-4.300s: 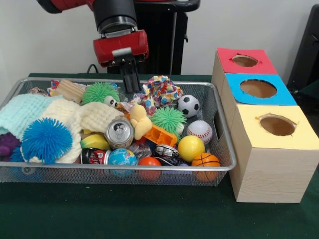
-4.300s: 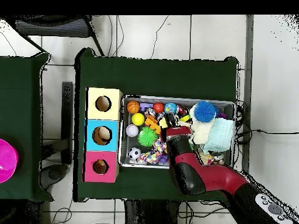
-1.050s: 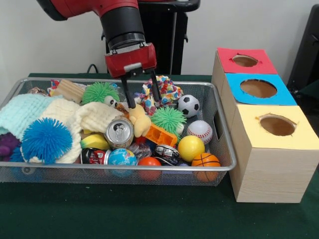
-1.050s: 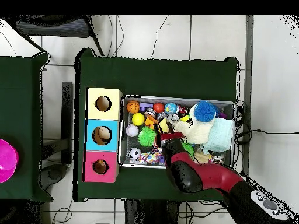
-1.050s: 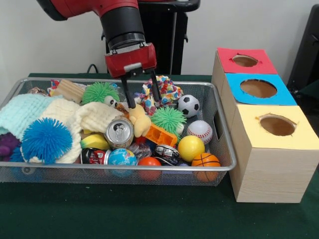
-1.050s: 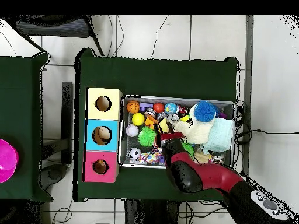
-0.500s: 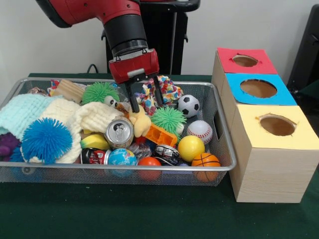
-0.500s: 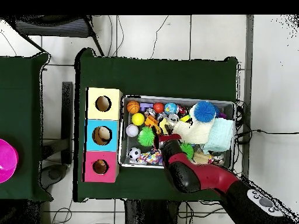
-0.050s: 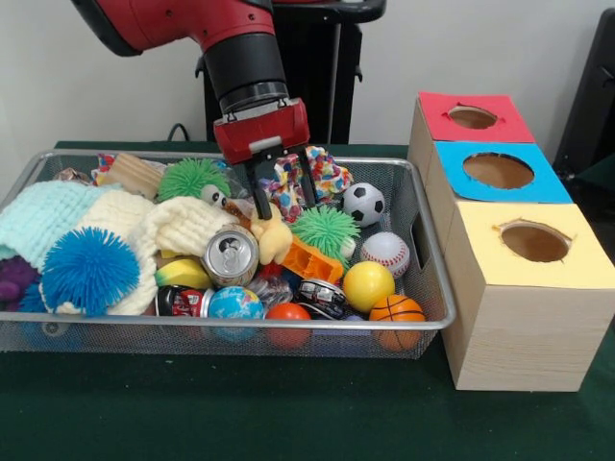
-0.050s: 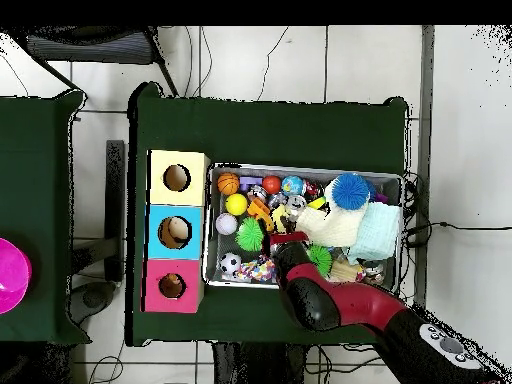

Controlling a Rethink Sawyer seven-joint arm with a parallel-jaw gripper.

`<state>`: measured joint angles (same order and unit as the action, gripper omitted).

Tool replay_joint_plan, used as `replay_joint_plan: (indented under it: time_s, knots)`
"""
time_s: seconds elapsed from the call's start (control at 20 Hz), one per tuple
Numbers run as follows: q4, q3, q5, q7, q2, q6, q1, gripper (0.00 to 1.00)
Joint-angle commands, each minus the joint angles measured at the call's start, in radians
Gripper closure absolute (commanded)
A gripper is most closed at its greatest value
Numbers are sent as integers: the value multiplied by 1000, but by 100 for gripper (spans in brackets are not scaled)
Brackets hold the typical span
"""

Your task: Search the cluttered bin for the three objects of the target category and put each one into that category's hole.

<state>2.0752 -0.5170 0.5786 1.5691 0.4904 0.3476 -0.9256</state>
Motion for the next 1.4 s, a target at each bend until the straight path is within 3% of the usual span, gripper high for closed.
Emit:
replay_joint_plan:
  time_s: [0.05, 1.4]
  knots:
    - [-144, 66, 9, 126, 1, 36, 34, 0]
    - [-192, 173, 3, 126, 8, 135, 113, 0]
